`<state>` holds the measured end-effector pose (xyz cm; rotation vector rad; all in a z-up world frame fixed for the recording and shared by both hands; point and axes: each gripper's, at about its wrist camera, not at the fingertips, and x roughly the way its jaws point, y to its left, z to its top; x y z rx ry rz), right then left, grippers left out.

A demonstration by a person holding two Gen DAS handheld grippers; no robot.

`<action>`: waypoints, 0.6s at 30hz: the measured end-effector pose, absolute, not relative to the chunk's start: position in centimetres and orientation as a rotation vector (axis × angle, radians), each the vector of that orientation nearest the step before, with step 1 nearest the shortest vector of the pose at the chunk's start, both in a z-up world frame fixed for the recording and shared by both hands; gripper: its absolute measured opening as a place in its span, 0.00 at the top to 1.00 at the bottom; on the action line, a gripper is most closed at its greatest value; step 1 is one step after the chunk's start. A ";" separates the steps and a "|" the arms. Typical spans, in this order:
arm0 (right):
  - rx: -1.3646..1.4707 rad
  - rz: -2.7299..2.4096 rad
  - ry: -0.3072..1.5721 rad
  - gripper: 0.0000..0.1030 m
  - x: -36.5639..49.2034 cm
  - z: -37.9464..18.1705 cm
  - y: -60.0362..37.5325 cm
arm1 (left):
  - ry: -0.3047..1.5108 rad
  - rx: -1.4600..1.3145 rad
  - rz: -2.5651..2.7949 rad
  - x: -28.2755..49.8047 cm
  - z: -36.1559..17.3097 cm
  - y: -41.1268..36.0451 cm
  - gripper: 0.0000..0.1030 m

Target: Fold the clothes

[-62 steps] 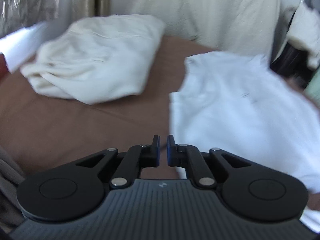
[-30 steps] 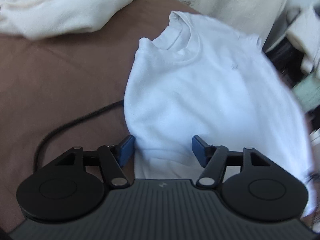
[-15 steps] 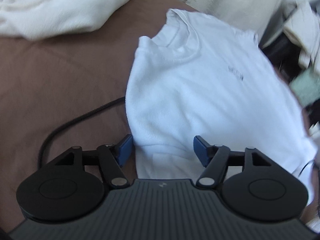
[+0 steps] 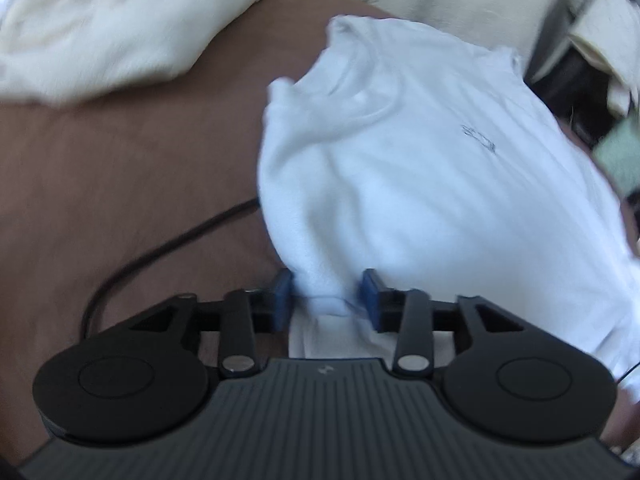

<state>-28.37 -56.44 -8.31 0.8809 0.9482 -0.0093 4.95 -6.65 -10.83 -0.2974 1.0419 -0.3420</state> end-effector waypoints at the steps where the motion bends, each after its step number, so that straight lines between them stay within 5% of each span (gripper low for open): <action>1: 0.871 -0.032 0.948 0.34 -28.1 -8.6 -56.4 | 1.047 -0.340 -0.350 5.3 -11.1 -6.5 0.50; 3: 0.863 -0.004 0.916 0.34 -27.3 -8.8 -56.5 | 1.042 -0.331 -0.376 5.8 -11.2 -7.2 0.47; 4: 0.858 0.010 0.901 0.49 -26.9 -8.9 -56.6 | 1.033 -0.304 -0.376 5.8 -11.2 -7.7 0.50; 5: 0.854 0.024 0.885 0.88 -26.5 -8.9 -56.7 | 1.016 -0.270 -0.357 5.6 -10.9 -8.1 0.77; 6: 0.823 0.049 0.906 0.91 -25.9 -8.7 -56.3 | 0.997 -0.239 -0.332 5.2 -10.5 -8.4 0.90; 13: 0.736 0.158 0.624 0.92 -29.6 0.8 -55.0 | 0.771 -0.171 -0.324 -0.9 -2.7 -6.1 0.90; 18: 0.694 0.011 0.885 0.92 -31.1 -3.1 -53.8 | 0.927 -0.160 -0.297 -1.9 -5.3 -3.9 0.90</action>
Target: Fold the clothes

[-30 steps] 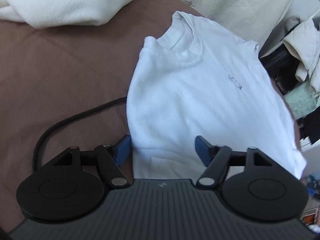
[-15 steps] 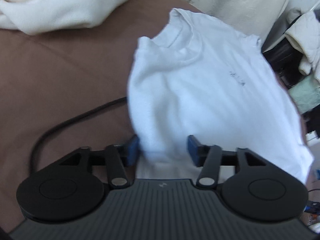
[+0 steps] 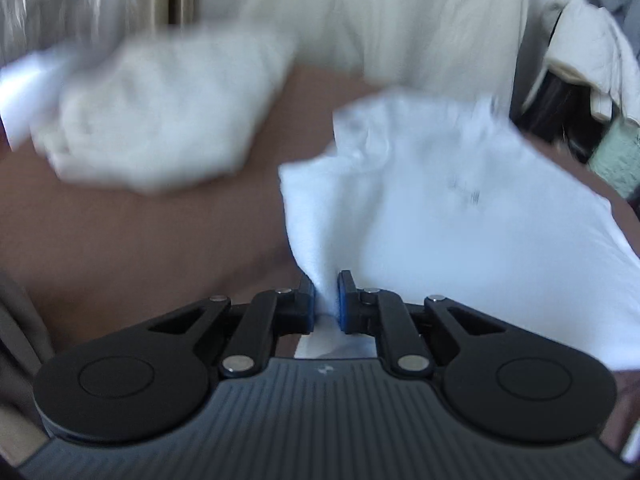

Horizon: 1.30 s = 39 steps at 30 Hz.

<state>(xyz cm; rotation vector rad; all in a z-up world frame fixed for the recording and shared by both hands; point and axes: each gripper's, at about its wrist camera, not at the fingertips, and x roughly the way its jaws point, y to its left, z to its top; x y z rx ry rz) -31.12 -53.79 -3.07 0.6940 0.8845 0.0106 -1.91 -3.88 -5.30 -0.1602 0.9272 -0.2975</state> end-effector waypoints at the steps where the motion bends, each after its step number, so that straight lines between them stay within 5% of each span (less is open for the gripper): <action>1: 0.743 0.015 0.906 0.92 -31.3 -4.4 -53.8 | 0.969 -0.183 -0.287 -1.8 -6.1 -3.3 0.90; 6: 0.960 0.064 0.720 0.92 -33.6 -5.5 -54.1 | 0.913 -0.128 -0.261 -3.1 -4.7 -2.7 0.89; 12: 0.924 -0.067 0.924 0.93 -32.7 -8.7 -54.1 | 1.028 -0.111 -0.239 -1.7 -7.3 -3.3 0.87; 16: 0.891 -0.146 0.930 0.92 -32.7 -8.0 -54.5 | 1.032 -0.112 -0.210 -1.0 -6.9 -3.1 0.74; 20: 0.726 -0.307 0.891 0.72 -33.8 -4.1 -55.3 | 0.958 -0.166 -0.242 -1.1 -4.3 -2.5 0.70; 24: 0.588 -0.377 0.781 0.63 -32.9 2.4 -56.5 | 0.863 -0.163 -0.329 -0.2 -1.3 -4.3 0.64; 32: 0.299 -0.094 0.629 0.55 -15.9 11.7 -50.3 | 0.790 -0.009 -0.495 4.3 2.4 -16.3 0.51; 35: 0.228 -0.062 0.606 0.54 -9.7 11.9 -48.8 | 0.750 0.047 -0.529 6.6 2.5 -20.7 0.37; 39: 0.198 -0.143 0.574 0.54 -4.0 8.8 -48.4 | 0.782 0.106 -0.506 10.5 0.6 -25.4 0.37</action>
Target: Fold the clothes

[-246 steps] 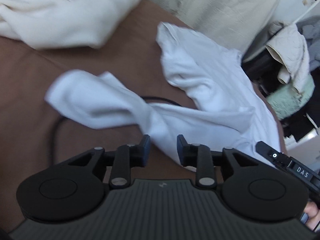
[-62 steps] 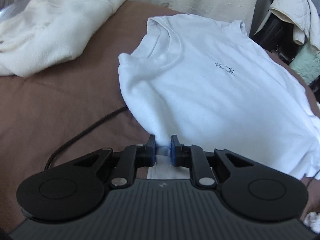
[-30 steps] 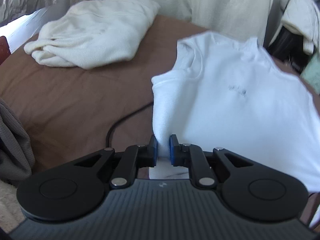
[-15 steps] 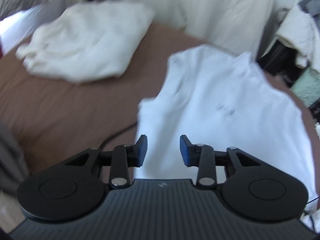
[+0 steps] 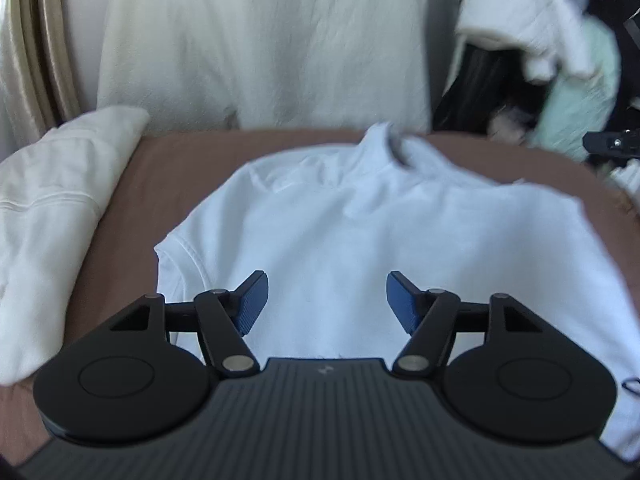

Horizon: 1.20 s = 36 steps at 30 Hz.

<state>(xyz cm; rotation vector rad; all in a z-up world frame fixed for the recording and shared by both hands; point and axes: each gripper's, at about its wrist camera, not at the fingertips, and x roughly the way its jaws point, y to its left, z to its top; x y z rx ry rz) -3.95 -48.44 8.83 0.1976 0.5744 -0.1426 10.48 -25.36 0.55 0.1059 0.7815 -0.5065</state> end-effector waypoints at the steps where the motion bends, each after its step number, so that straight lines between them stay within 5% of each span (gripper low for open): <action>1: 0.211 -0.132 0.586 0.54 -3.1 7.4 -48.7 | 0.787 0.103 -0.505 11.4 0.1 -26.2 0.37; 7: 0.281 -0.181 0.688 0.54 0.0 0.2 -51.0 | 0.719 0.081 -0.480 17.4 -0.3 -32.5 0.31; 22: 0.448 -0.176 0.598 0.53 0.8 -1.9 -56.3 | 0.820 0.262 -0.420 29.8 -7.4 -44.0 0.26; 24: 0.451 -0.168 0.588 0.53 0.8 -2.0 -56.3 | 0.807 0.240 -0.412 29.9 -8.1 -43.6 0.33; 26: 0.439 -0.163 0.583 0.53 0.7 -1.9 -55.9 | 0.774 0.200 -0.405 29.5 -7.8 -42.5 0.86; 36: 0.401 -0.052 0.548 0.53 0.9 -2.1 -53.6 | 0.500 -0.111 -0.455 15.2 -3.7 -34.8 0.90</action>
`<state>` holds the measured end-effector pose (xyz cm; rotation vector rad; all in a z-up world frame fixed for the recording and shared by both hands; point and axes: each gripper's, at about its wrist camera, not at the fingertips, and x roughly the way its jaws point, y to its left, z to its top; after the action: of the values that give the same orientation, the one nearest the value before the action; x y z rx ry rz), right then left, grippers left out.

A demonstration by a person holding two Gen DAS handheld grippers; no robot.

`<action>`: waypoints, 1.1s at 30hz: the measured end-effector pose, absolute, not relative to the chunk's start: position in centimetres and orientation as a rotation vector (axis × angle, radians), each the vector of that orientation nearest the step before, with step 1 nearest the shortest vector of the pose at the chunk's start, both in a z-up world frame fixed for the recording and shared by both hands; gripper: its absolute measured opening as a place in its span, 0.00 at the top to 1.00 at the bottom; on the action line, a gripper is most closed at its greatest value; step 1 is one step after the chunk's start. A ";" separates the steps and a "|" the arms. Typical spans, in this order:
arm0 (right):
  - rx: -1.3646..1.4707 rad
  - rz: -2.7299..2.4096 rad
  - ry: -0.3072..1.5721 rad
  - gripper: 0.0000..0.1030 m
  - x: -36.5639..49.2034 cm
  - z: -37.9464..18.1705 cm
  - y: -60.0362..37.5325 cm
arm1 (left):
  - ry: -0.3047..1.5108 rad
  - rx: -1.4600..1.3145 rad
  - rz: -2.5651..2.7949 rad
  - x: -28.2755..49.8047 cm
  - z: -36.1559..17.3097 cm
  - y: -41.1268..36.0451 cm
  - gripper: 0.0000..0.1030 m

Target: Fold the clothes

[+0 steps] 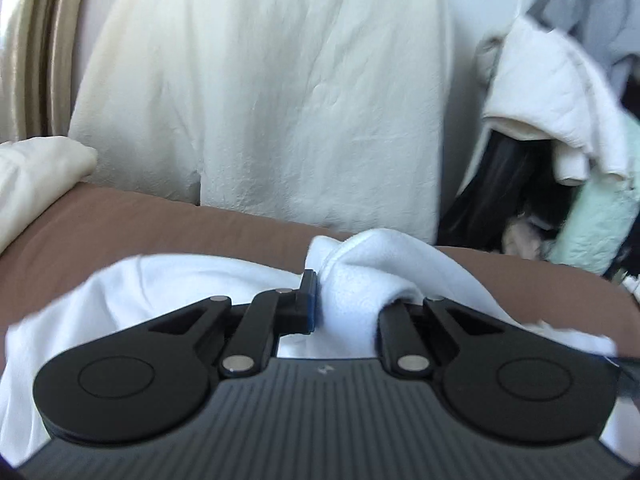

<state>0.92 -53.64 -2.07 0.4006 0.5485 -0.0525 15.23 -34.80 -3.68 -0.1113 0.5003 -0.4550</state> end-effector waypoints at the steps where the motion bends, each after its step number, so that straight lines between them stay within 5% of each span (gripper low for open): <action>1: 0.410 -0.023 0.551 0.53 1.0 -2.2 -53.4 | 0.496 -0.100 -0.456 13.9 -3.9 -34.7 0.90; 19: 0.000 0.289 0.574 0.52 1.4 -2.2 -43.0 | 0.450 -0.327 -0.460 6.6 -5.5 -30.8 0.90; 30: 0.059 0.169 0.276 0.51 -1.1 0.4 -43.6 | 0.359 -0.285 -0.398 5.8 -3.4 -31.8 0.90; 33: -0.020 0.192 0.356 0.51 -0.1 -0.6 -42.5 | 0.319 -0.357 -0.426 5.4 -3.0 -31.4 0.90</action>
<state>-0.07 -42.47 -0.60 -0.0195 0.3558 0.1918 5.36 -31.39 -2.95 -0.3566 0.3189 -0.4257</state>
